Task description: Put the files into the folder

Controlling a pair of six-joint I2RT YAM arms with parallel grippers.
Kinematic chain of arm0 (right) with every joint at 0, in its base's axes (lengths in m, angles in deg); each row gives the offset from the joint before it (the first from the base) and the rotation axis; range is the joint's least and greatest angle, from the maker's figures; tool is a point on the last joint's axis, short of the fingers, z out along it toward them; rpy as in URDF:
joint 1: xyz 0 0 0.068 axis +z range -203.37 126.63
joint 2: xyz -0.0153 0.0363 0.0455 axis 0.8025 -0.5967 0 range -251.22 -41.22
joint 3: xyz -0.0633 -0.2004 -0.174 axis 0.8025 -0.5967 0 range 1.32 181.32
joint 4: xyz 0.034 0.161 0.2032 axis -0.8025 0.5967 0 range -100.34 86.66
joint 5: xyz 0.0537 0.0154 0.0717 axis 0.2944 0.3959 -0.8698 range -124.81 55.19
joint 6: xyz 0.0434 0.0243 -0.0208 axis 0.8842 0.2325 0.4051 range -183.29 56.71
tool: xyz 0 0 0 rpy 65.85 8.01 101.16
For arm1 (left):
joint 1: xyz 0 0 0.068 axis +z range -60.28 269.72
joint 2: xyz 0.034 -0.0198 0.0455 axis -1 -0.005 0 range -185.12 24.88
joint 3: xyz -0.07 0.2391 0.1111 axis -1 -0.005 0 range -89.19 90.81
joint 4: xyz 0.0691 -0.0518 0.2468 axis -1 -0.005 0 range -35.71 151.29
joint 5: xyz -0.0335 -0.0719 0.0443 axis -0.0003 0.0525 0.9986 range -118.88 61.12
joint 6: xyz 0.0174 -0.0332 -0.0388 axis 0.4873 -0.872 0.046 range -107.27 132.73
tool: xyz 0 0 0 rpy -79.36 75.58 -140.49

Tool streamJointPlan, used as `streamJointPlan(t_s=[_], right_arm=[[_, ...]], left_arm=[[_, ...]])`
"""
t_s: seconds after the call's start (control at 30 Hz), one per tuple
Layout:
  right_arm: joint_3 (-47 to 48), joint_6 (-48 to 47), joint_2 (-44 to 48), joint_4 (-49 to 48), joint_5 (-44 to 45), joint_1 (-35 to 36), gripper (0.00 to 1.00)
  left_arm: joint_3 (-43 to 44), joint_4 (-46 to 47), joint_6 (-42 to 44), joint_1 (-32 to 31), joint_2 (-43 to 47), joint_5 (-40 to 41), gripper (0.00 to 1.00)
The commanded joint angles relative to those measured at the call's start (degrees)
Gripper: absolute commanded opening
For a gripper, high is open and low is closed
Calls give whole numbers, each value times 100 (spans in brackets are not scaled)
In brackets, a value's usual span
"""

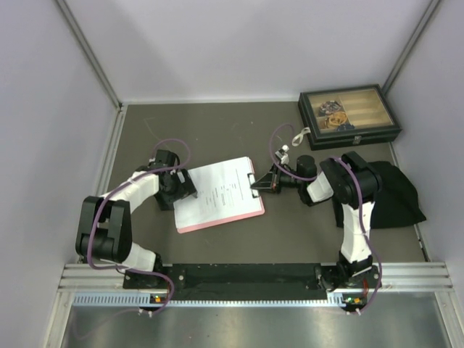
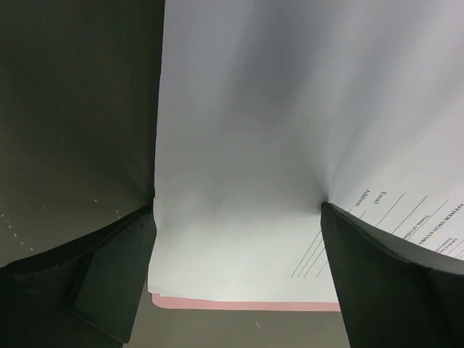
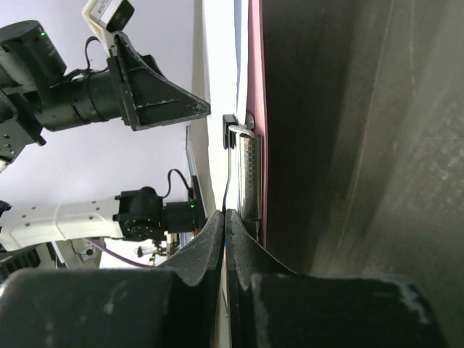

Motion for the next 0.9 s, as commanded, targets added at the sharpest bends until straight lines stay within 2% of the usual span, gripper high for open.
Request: streamJointPlan(t_s=[0.0,0.1,0.2,0.3,0.4,0.53,0.6,0.63,0.67,0.73,0.77,0.87], right_arm=[[-28,183,142,-661,-311,127,0],[-11,87,195,-451,-311,127,0],[7,-133,265,-178,-276,136,0],[-2,-282,344,7,-249,127,0],[24,-466,406,243,-223,136,0],[112,-1098,581,1139,39,136,0],[279,-1859,827,2314,233,162,0],[366,-2134,941,2858,565,179,0],[480,-2433,1186,3908,777,223,0],[945,-3181,1355,4977,1410,425,2],[1295,-3374,1434,5808,1595,495,7],[1797,-3806,1522,6648,2271,724,30]], left_arm=[[-80,381,-192,-87,-272,-323,98],[-255,1038,-69,-105,-141,-1375,98],[-204,1147,-104,-193,26,-1774,98],[51,691,-51,-210,62,-1205,98],[367,-73,-60,-210,62,-109,98],[421,-365,-174,-210,316,309,98],[307,-155,-148,-210,352,65,98],[272,-76,-148,-210,282,-94,98],[254,56,-156,-210,212,-217,99],[149,241,-252,-237,80,-655,98],[44,363,-305,-254,97,-736,98],[34,523,-438,-307,272,-580,98]])
